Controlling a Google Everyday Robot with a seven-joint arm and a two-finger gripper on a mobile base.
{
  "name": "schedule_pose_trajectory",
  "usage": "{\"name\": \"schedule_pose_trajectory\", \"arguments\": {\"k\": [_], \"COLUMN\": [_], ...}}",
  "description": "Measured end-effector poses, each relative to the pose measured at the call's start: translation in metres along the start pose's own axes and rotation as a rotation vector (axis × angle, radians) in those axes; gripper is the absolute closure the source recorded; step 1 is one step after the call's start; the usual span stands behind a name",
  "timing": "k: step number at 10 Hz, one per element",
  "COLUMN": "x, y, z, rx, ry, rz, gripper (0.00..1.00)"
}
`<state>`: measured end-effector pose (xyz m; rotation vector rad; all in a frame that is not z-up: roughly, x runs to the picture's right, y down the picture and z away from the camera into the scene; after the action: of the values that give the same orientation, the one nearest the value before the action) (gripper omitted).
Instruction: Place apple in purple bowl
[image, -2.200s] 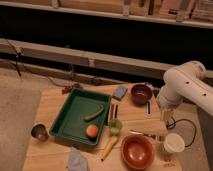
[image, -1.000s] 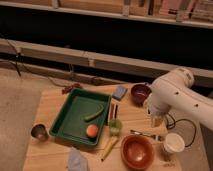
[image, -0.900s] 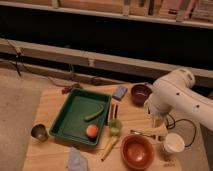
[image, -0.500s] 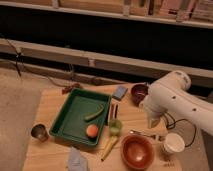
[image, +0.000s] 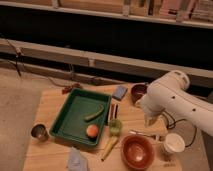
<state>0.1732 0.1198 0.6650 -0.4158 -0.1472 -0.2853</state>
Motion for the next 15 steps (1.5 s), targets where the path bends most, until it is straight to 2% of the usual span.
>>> {"name": "schedule_pose_trajectory", "arguments": {"k": [6,7,9,12,13,15], "x": [0.003,0.0,-0.026,-0.041,-0.046,-0.043], "y": [-0.013,-0.013,-0.02,-0.02,-0.021,-0.032], "z": [0.003,0.003,0.007,0.009,0.012,0.017], "rx": [0.082,0.093,0.13,0.169,0.18,0.232], "ry": [0.007,0.013,0.024,0.033,0.037,0.037], "rz": [-0.065,-0.069,-0.095,-0.129,-0.128,-0.117], "gripper": [0.35,0.35,0.35,0.35,0.35,0.35]}}
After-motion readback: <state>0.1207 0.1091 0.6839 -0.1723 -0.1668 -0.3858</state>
